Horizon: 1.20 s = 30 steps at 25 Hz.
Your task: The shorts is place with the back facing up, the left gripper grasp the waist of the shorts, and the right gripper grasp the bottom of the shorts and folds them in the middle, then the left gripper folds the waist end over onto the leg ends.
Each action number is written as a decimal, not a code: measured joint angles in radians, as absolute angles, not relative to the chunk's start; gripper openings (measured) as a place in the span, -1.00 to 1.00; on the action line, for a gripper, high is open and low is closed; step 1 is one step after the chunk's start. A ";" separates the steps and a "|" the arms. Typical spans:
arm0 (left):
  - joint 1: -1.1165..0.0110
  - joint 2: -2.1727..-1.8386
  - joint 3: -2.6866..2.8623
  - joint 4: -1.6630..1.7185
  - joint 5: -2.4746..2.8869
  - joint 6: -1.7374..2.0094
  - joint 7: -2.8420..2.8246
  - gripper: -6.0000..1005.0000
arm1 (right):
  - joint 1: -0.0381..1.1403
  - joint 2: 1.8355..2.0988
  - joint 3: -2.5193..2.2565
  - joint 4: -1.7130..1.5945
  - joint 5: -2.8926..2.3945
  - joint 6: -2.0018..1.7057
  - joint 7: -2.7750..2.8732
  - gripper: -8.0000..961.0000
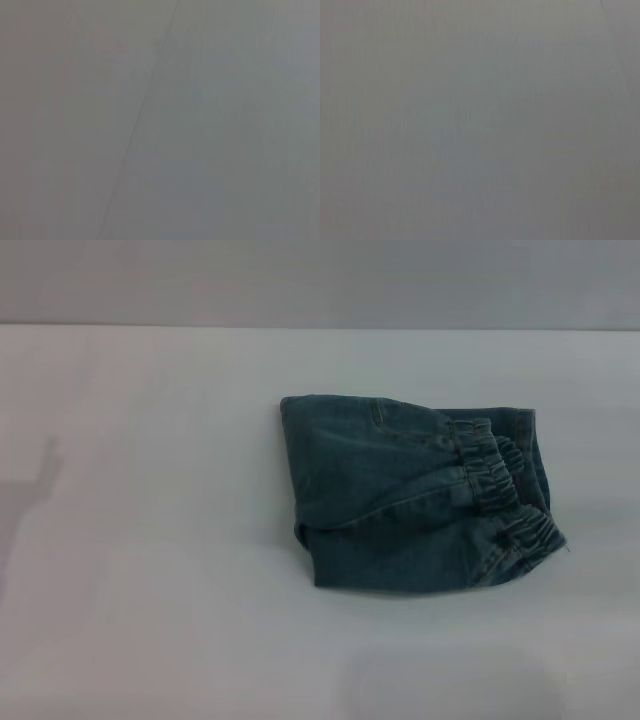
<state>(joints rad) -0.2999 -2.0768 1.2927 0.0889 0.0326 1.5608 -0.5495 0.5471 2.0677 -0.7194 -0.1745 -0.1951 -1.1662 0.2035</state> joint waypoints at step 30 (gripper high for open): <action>-0.316 -2.078 1.298 0.075 0.041 1.565 -0.572 0.67 | 0.517 2.073 -0.719 -0.138 -0.195 -1.338 0.215 0.17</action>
